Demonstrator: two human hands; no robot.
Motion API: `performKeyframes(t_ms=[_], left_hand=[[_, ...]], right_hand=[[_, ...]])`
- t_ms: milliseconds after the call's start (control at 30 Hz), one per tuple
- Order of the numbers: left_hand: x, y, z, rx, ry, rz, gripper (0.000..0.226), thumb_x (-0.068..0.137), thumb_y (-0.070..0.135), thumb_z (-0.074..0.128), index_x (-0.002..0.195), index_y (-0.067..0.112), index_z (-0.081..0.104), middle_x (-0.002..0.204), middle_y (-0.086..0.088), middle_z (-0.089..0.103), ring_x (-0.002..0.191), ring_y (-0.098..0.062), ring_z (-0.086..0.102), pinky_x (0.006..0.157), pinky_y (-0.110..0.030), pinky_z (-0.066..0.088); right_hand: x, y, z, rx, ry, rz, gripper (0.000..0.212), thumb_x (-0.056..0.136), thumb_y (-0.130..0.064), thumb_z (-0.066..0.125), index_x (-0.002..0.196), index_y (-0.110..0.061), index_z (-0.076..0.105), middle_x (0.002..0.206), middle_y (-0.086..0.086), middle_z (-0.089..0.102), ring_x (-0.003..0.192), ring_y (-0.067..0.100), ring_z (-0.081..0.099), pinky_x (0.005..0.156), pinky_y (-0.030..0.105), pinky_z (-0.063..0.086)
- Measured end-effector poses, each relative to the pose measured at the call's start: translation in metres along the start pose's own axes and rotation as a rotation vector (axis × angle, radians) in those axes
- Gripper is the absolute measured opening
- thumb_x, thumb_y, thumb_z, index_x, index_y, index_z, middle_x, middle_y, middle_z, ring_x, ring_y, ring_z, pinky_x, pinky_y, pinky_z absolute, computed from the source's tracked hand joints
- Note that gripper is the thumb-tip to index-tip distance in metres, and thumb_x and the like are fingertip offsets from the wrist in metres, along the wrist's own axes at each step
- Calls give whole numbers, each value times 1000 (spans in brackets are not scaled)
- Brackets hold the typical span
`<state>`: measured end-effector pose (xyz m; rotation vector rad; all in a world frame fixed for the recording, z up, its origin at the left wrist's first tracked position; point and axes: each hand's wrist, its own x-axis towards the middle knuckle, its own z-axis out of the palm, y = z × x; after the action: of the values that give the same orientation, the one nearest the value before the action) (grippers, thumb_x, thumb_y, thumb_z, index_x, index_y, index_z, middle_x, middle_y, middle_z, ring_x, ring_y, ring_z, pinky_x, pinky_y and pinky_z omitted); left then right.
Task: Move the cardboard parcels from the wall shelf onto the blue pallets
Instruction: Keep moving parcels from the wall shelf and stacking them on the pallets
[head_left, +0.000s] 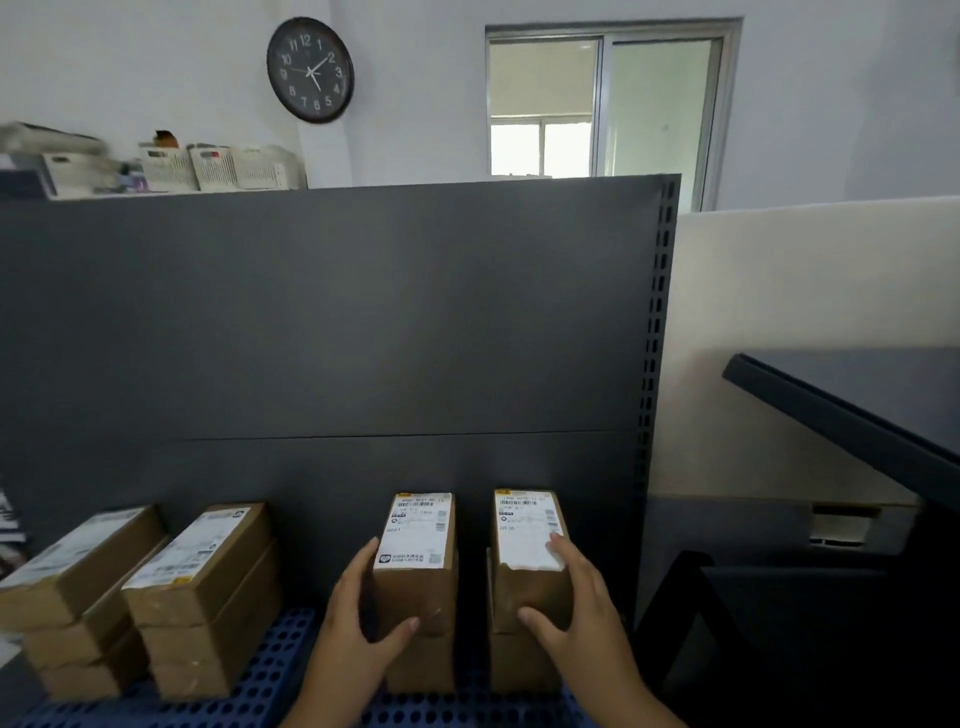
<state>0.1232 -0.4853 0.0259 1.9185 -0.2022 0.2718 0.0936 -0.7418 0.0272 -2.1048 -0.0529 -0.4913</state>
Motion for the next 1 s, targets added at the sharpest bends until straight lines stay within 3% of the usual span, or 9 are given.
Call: performKeyframes(t_ms=[133,300,400,533,600,700,800,933,1000], left_hand=[[-5,3,-4,144,31,43,97,71,24,86,137,64,27,158,13,23,146,-9,16,119,-43,20],[-13,16,-5,218,66,112,92,74,26,84,139,57,27,161,13,15,148,-3,-3,119,-41,14],[-14,32,-2,261,68,238,93,74,23,83,131,71,27,158,17,19,146,7,-4,115,-33,15],[-4,56,9,258,36,435,89,75,34,81,140,60,27,155,19,29,148,0,12,115,-27,20],[2,68,16,204,-8,467,88,75,42,79,144,56,25,153,29,29,144,7,18,114,-14,20],[9,83,27,118,-109,446,95,74,34,82,142,60,21,151,28,34,141,8,26,111,-21,26],[16,96,41,37,-242,521,87,76,32,81,137,65,27,145,32,37,131,20,29,101,-10,29],[16,110,61,-57,-432,596,75,74,49,72,137,57,32,142,35,36,125,26,28,104,-18,31],[13,117,74,-87,-519,646,75,72,55,67,138,56,31,142,33,36,128,24,27,105,-11,27]], right_hand=[[-4,3,-3,7,-5,-14,90,77,-26,80,131,-62,17,131,-34,29,116,-30,26,86,-5,28],[-9,3,-12,17,-16,13,89,79,-29,78,131,-63,14,136,-22,31,123,-5,37,88,1,32],[-14,2,-19,-3,-2,8,89,80,-29,77,129,-65,12,140,-22,26,130,0,33,101,13,29],[-21,-3,-32,-41,28,31,86,82,-35,74,130,-68,11,148,-20,20,138,4,24,108,22,26],[-26,-7,-40,-75,64,39,79,82,-38,73,128,-68,16,152,-17,19,138,2,23,106,20,25],[-39,-15,-57,-161,174,47,70,83,-41,71,123,-66,20,150,-19,22,132,-5,23,104,16,23],[-56,-28,-76,-245,330,81,65,83,-43,69,125,-63,24,147,-22,25,134,-6,22,109,19,25],[-88,-46,-94,-370,514,130,64,83,-45,69,137,-46,36,147,-16,35,136,-2,29,111,19,27],[-109,-59,-102,-444,591,152,64,83,-48,68,140,-38,40,148,-14,37,137,0,31,112,20,26]])
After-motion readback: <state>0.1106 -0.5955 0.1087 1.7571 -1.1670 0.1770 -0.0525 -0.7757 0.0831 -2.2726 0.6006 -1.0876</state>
